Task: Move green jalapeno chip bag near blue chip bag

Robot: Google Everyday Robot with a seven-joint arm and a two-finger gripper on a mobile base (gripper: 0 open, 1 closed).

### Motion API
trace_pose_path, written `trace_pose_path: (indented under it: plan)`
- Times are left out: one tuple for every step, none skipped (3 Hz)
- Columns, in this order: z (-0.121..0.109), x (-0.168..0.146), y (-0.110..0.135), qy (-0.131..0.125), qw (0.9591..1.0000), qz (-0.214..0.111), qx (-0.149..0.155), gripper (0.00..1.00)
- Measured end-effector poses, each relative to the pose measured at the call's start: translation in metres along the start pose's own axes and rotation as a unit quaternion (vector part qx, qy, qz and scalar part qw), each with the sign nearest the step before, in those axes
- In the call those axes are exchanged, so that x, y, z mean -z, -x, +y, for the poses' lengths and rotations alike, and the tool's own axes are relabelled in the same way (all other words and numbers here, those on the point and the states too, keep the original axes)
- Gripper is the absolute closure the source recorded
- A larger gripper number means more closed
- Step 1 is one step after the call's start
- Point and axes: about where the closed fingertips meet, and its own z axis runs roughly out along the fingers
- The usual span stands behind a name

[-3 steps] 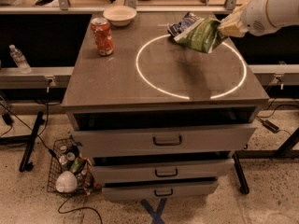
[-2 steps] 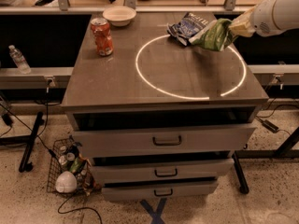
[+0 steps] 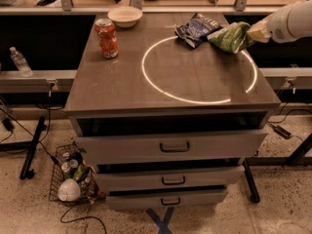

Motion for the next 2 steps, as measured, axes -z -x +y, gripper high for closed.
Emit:
trace_pose_path:
  plan:
    - [0.002,-0.004,0.0005,0.002,1.0,-0.001,0.001,0.51]
    - [0.0036,-0.0064,0.0003,0.004,1.0,0.0,0.001,0.29]
